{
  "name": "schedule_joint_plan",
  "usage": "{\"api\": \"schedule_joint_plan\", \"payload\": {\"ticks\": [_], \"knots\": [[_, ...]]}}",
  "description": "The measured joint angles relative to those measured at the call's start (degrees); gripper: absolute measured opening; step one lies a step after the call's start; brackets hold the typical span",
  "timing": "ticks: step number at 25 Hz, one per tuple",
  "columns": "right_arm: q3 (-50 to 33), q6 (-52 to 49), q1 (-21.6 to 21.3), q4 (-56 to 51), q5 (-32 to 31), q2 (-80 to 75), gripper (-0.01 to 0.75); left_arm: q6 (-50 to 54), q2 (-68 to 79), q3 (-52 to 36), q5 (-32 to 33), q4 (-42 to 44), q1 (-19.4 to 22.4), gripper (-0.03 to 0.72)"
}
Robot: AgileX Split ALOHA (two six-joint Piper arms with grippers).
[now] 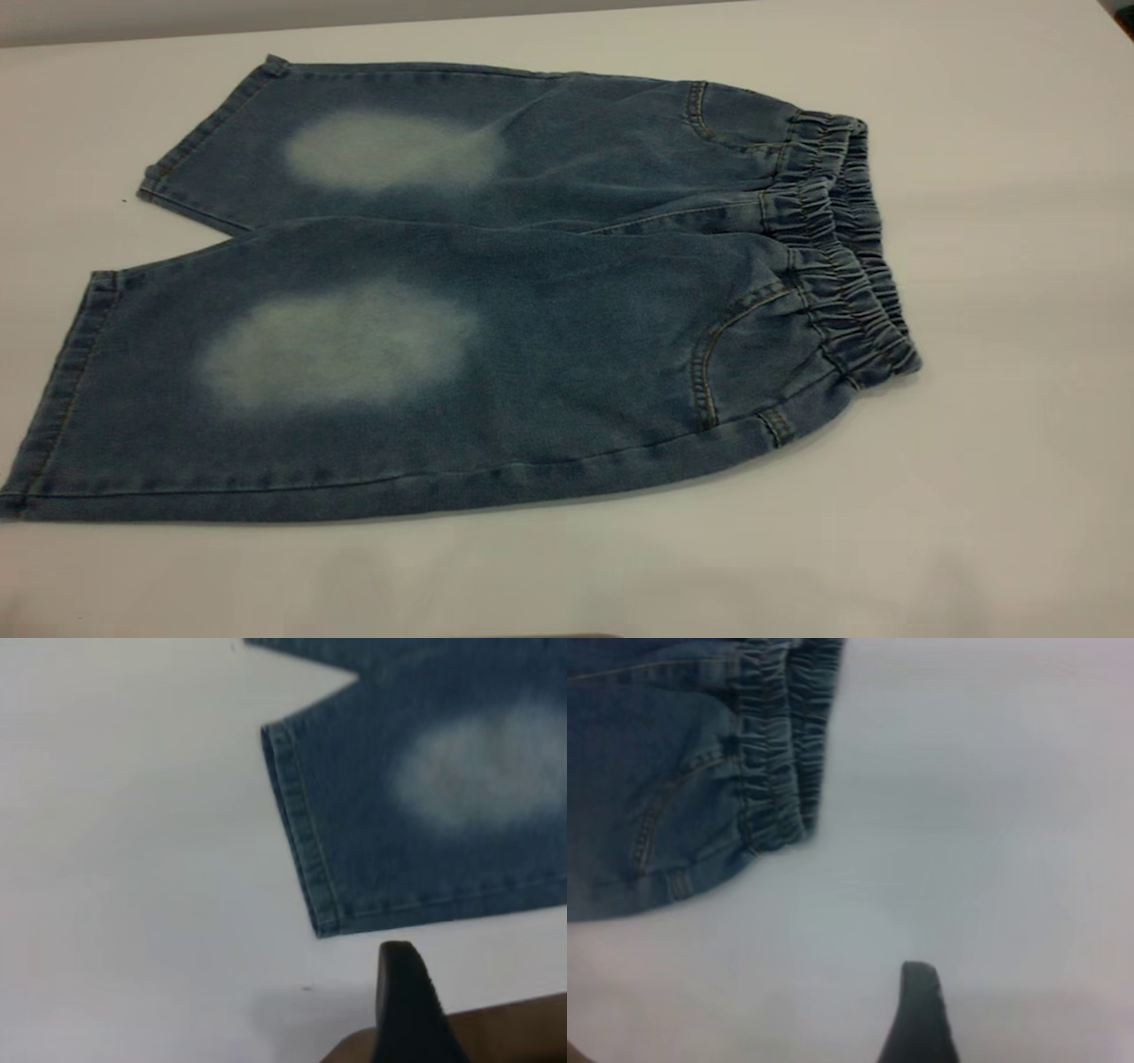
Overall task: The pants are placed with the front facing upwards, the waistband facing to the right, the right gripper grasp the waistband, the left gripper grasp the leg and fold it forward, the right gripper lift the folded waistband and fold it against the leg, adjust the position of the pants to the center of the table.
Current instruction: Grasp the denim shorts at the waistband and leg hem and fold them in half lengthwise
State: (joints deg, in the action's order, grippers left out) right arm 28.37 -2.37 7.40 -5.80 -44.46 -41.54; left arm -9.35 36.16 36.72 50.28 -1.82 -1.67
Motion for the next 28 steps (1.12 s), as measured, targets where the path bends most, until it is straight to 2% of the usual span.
{"api": "schedule_joint_plan", "payload": {"ticks": [3, 7, 12, 16, 20, 24, 28], "knots": [[0.0, 3.5, 0.0, -5.5, 4.9, -9.4, 0.493, -2.5, 7.4, 0.3, -3.6, -1.7, 0.0, 0.407], [0.0, 11.7, 0.0, -18.5, 10.2, -22.8, 0.496, -7.6, 17.1, 1.3, -7.7, -7.5, 0.0, 0.464], [1.2, 29.2, -0.2, -39.9, 15.5, -38.0, 0.496, -16.3, 28.1, 2.5, -9.6, -16.9, 0.0, 0.478], [3.9, 43.0, -0.5, -56.3, 15.4, -48.9, 0.495, -22.7, 34.6, 2.8, -11.3, -23.2, 0.0, 0.481], [6.8, 54.1, -1.9, -69.7, 12.6, -57.6, 0.493, -25.8, 38.3, 2.8, -13.0, -25.5, 0.0, 0.481], [8.6, 58.5, -5.0, -76.5, 11.2, -65.1, 0.493, -26.2, 39.1, 2.8, -13.5, -25.6, 0.0, 0.481], [10.1, 60.3, -7.8, -78.3, 9.0, -71.1, 0.493, -26.2, 39.1, 3.3, -14.1, -25.9, 0.0, 0.481]]}}
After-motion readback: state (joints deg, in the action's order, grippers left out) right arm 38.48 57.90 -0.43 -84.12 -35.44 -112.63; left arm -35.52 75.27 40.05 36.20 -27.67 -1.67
